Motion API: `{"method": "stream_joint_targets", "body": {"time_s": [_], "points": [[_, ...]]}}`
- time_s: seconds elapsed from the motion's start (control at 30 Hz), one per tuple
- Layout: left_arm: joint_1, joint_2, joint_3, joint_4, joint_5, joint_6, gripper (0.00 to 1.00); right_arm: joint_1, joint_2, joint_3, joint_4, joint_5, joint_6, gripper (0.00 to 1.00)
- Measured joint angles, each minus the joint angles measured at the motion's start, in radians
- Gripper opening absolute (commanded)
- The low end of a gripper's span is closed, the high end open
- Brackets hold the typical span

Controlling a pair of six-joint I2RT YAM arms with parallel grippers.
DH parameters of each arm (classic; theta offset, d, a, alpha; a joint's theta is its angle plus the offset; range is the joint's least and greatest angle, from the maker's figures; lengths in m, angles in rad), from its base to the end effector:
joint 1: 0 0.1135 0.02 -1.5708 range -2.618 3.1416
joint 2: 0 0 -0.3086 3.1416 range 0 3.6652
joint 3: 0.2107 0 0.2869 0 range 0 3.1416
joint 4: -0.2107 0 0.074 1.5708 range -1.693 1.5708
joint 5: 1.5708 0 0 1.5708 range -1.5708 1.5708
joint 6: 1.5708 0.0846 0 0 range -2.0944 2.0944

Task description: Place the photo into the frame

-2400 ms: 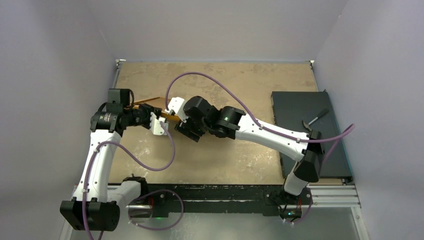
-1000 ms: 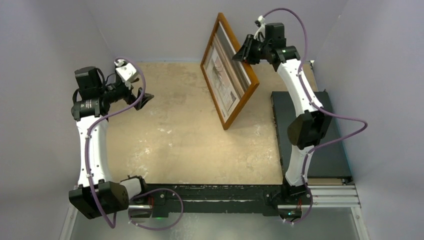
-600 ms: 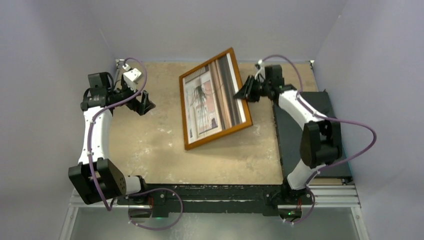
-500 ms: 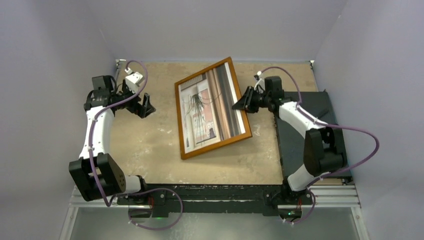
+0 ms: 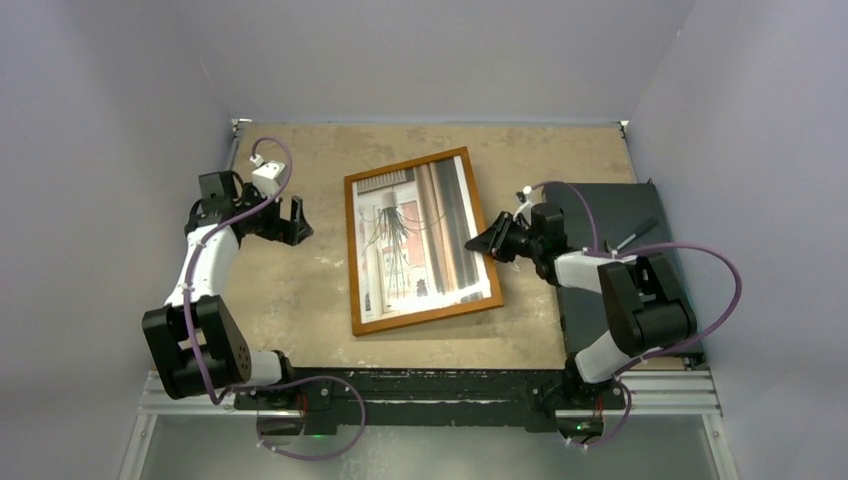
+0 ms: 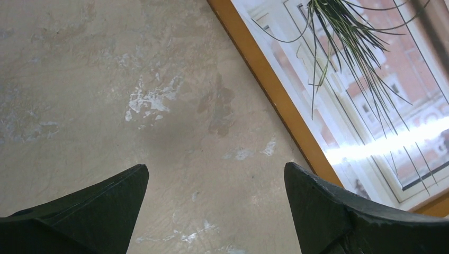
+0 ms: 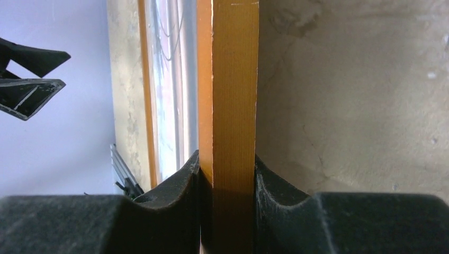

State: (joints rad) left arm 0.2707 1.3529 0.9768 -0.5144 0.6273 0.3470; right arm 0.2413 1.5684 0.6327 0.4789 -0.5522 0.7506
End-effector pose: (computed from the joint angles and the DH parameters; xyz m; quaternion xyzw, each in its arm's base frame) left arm 0.3273 0.0393 0.2568 0.1371 0.8921 -0.1806 0.3907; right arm 0.3439 0.1303 0.1674 0.0663 0.8267 0.4456 0.3372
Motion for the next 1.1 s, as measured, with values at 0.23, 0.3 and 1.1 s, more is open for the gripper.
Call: {"method": "stream_joint_targets", "body": {"time_s": [0.23,0.3,1.1], "points": [[0.0,0.0,-0.069,0.132,-0.021,-0.082,1.0,0.008,0.048,-0.087,0.176,0.112,0.037,0.85],[0.0,0.004,-0.098,0.173,-0.034,-0.099,1.0,0.003,0.072,-0.087,0.175,0.143,0.027,0.98],[-0.183,0.098,-0.591,1.151,-0.351,-0.355,1.0,-0.005,-0.461,-0.218,0.048,1.146,-0.285,0.99]]}}
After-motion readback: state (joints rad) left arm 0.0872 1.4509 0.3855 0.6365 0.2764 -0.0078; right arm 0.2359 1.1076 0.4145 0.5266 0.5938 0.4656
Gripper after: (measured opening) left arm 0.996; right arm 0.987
